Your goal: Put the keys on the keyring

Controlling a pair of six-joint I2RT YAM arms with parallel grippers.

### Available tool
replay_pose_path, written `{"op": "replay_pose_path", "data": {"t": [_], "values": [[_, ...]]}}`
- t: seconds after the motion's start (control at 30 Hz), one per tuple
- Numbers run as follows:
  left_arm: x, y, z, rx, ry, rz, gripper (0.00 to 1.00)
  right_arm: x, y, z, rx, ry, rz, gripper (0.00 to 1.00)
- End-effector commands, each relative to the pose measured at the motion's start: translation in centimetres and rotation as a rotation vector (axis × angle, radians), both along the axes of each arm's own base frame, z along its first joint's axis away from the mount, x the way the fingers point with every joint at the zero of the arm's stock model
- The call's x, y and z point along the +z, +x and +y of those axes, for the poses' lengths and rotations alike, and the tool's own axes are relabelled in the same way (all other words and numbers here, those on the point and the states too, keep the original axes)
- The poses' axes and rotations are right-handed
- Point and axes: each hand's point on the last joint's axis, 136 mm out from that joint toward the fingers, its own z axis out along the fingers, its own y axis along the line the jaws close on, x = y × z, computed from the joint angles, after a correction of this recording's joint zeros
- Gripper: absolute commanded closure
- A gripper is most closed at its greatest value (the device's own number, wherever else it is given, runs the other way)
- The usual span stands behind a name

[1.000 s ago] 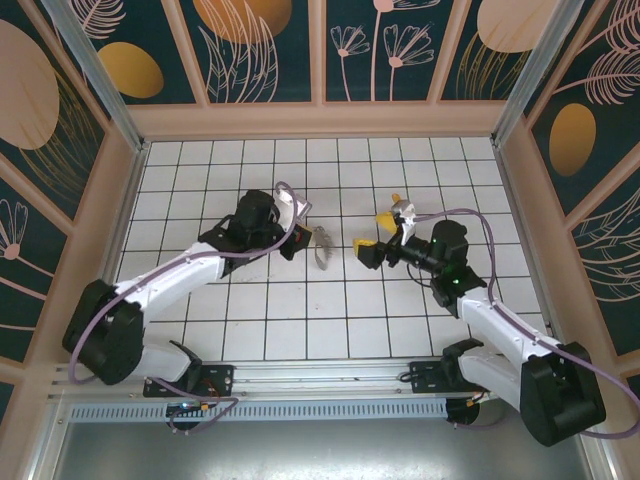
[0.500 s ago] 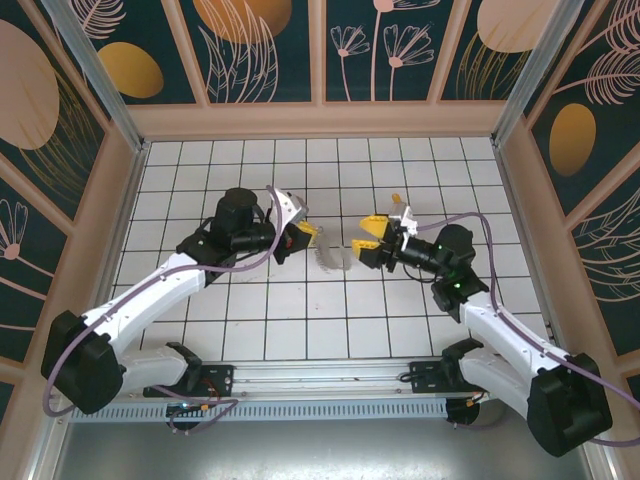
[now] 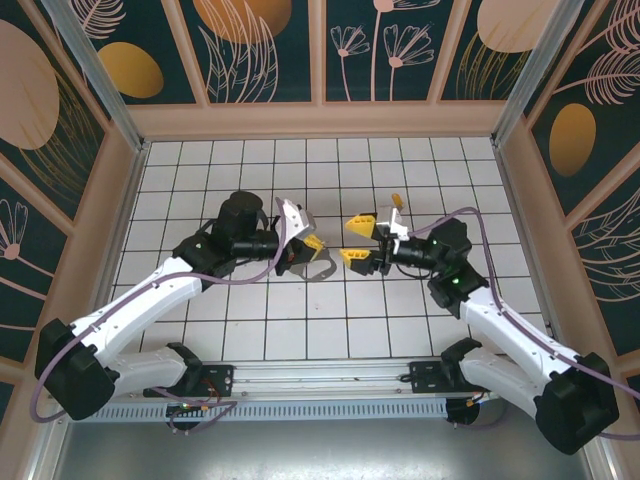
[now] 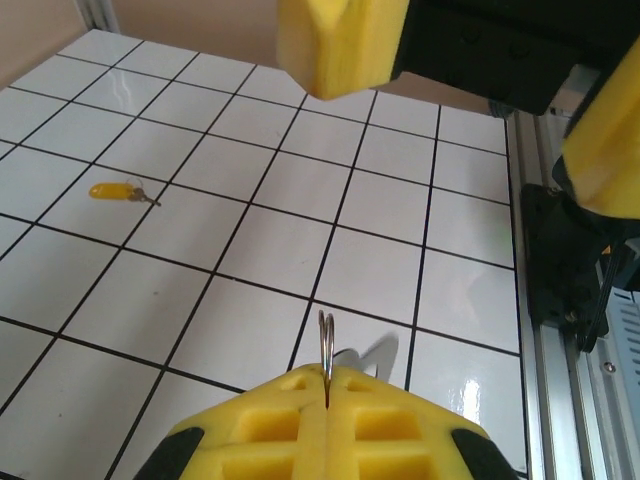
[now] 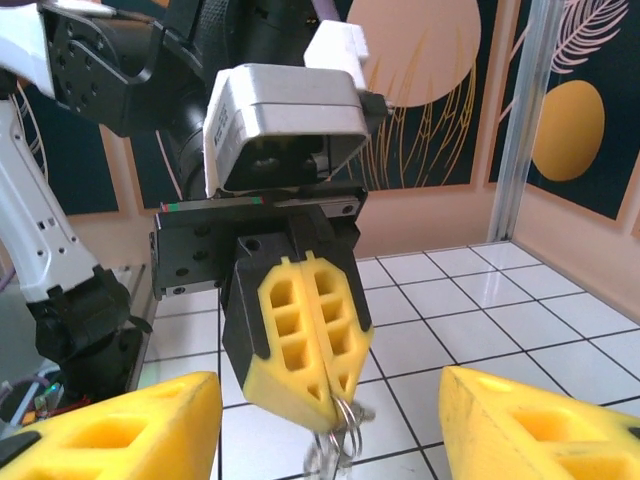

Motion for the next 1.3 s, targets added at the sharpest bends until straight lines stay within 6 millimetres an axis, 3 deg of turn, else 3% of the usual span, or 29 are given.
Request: {"op": "replay_pose_path", "data": {"t": [0.0, 0.27, 0.77, 1.27], "values": [[1.2, 0.1, -0.4, -0.015, -0.009, -0.043, 1.0, -2.5, 0.0, 0.7, -0.035, -0.106, 0.036, 0.42], [0.8, -0.4, -0.4, -0.031, 0.01, -0.041, 1.0, -4.2, 0.4, 1.2, -0.068, -0.176, 0.067, 0.52], [-0.8, -1.3, -0.8, -0.063, 0.09, -0.013, 1.0, -4.6, 0.7, 1.4, -0.079, -0.217, 0.061, 0.62], [-0.8, -1.3, -0.9, -0.065, 0.095, -0.016, 1.0, -5.2, 0.1, 2.2, -0.029, -0.235, 0.064, 0.75]]}}
